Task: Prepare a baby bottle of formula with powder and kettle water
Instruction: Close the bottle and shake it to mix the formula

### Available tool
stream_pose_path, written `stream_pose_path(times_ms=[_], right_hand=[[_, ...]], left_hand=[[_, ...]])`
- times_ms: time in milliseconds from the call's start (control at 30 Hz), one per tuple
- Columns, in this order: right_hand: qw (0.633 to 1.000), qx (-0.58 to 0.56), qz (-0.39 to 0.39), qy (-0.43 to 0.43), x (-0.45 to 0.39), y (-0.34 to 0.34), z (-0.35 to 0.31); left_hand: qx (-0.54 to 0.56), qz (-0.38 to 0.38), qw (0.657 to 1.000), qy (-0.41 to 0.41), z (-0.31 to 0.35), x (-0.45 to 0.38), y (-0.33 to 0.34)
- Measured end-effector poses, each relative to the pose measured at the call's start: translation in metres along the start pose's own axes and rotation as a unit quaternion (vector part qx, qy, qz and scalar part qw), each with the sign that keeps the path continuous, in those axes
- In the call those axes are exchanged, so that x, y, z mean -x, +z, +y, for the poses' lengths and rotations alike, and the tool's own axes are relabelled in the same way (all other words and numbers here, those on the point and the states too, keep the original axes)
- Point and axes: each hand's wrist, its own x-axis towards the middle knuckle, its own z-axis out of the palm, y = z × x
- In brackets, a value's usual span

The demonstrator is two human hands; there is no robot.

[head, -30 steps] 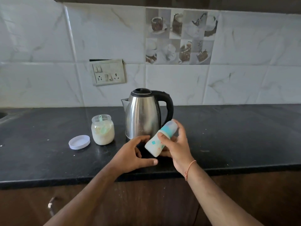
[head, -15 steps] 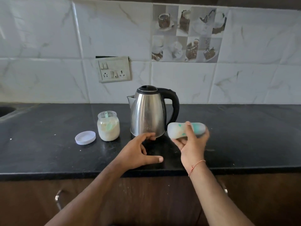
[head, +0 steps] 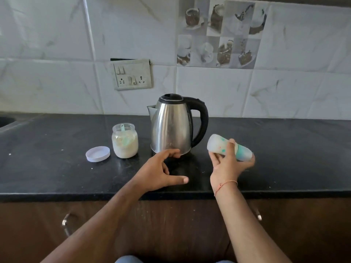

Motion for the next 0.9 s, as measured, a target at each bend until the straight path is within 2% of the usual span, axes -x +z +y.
stream_pose_path(times_ms=[33,100,133,167,200,267,300,367,400,433,500,533,567,633,667,700,767,800,833,900], right_hand=[[0.999,0.034,-0.035,0.014,0.004,0.003,-0.002],[0.971,0.172,-0.158,0.050,0.008,0.001,0.005],[0.966,0.191,-0.165,0.053,0.010,0.004,0.004],[0.975,0.169,-0.139,0.037,0.008,0.006,0.004],[0.993,0.094,-0.065,0.013,0.005,0.004,0.002],[1.000,-0.010,0.011,-0.008,-0.006,-0.002,0.001],[1.000,0.003,-0.017,0.007,-0.002,0.002,-0.002],[0.976,0.156,-0.147,0.043,0.005,-0.001,0.006],[0.968,0.185,-0.164,0.050,0.008,0.001,0.006],[0.973,0.176,-0.146,0.037,0.007,0.004,0.006],[0.999,0.035,-0.030,-0.001,-0.002,-0.002,0.003],[1.000,0.004,-0.006,0.002,-0.006,-0.003,0.002],[0.999,0.015,-0.034,0.019,-0.003,0.000,-0.001],[0.972,0.164,-0.159,0.051,0.004,-0.001,0.005],[0.965,0.194,-0.170,0.053,0.007,0.000,0.005],[0.971,0.183,-0.150,0.041,0.006,0.004,0.006],[0.999,0.038,-0.032,0.004,-0.002,-0.003,0.002],[1.000,0.002,-0.007,0.003,-0.007,-0.005,0.000],[0.999,0.008,-0.028,0.021,-0.005,-0.003,-0.004],[0.973,0.161,-0.155,0.059,0.004,-0.005,0.001]], left_hand=[[0.000,0.000,1.000,0.003,0.000,0.000,0.000],[-0.003,0.000,1.000,0.002,0.002,0.000,-0.001],[-0.002,0.002,1.000,0.004,0.000,0.000,-0.002],[0.000,0.001,1.000,0.005,-0.001,-0.001,-0.003],[0.001,-0.002,1.000,0.003,-0.001,-0.001,-0.003],[0.000,-0.003,1.000,0.000,0.000,0.000,-0.001],[-0.002,-0.002,1.000,0.002,0.000,0.000,-0.001],[-0.010,-0.001,1.000,0.001,0.001,0.000,-0.002],[-0.009,0.000,1.000,0.004,0.000,-0.001,-0.002],[-0.006,0.000,1.000,0.007,-0.002,-0.002,-0.002],[-0.003,-0.001,1.000,0.002,0.000,-0.001,-0.002],[-0.003,0.001,1.000,0.002,0.001,0.000,-0.001],[-0.007,0.002,1.000,0.005,0.001,0.000,-0.001],[-0.022,0.002,1.000,0.005,0.003,0.000,-0.001],[-0.023,0.003,1.000,0.005,0.002,0.000,-0.001],[-0.020,0.002,1.000,0.005,0.001,0.000,-0.002],[-0.018,-0.004,1.000,0.000,0.001,0.000,-0.002],[-0.022,-0.006,1.000,-0.001,0.001,0.000,-0.001],[-0.025,-0.006,1.000,0.001,0.001,0.001,-0.001],[-0.034,-0.003,0.999,0.001,0.003,0.001,-0.001]])
